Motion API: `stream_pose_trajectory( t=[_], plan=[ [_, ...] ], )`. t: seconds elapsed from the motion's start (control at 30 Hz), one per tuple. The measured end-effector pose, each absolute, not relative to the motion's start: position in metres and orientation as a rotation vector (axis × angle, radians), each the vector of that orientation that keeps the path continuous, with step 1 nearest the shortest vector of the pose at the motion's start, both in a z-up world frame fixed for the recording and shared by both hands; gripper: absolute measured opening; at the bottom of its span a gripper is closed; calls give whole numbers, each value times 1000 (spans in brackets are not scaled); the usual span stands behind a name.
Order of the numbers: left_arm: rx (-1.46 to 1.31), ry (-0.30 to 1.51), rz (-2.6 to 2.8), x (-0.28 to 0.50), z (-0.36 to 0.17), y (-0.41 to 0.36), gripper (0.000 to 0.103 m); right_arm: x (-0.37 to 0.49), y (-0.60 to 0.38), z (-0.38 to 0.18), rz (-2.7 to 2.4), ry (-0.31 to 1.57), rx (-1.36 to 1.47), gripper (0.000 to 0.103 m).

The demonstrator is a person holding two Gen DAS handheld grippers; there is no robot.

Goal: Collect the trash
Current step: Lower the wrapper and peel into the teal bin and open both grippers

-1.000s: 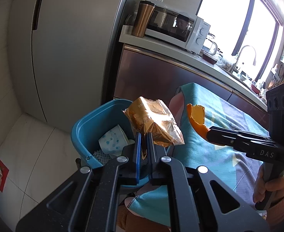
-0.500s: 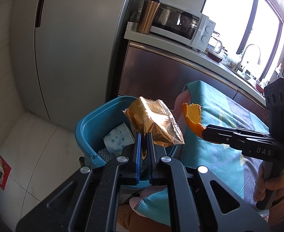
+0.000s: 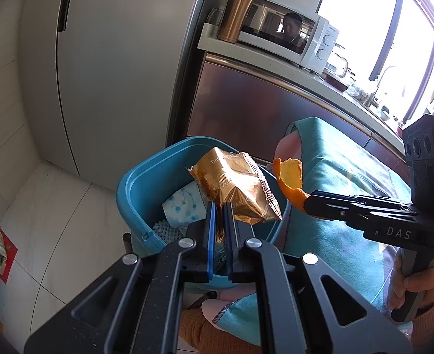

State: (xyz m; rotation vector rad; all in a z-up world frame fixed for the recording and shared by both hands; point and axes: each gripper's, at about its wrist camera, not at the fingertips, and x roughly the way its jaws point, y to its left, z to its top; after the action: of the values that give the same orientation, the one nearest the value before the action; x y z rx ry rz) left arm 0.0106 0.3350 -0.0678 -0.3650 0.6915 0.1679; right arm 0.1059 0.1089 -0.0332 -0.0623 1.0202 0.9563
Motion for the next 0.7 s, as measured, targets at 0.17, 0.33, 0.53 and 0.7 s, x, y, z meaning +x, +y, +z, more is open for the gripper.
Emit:
stream_pose_trajectory(
  t=[0.17,0.33,0.53,0.7],
  plan=[
    [-373,701,172,14,-73,338,6,108,115,-36,950,1031,-71,17],
    [-375,708,179,17,-77,339,6,110,123,-39,942,1045,-79,17],
    [-375,724,191,22,-85,340,7,113,131,-43,933,1068,-93,17],
    [-376,742,204,29,-92,341,7,116,139,-48,927,1088,-114,17]
  ],
)
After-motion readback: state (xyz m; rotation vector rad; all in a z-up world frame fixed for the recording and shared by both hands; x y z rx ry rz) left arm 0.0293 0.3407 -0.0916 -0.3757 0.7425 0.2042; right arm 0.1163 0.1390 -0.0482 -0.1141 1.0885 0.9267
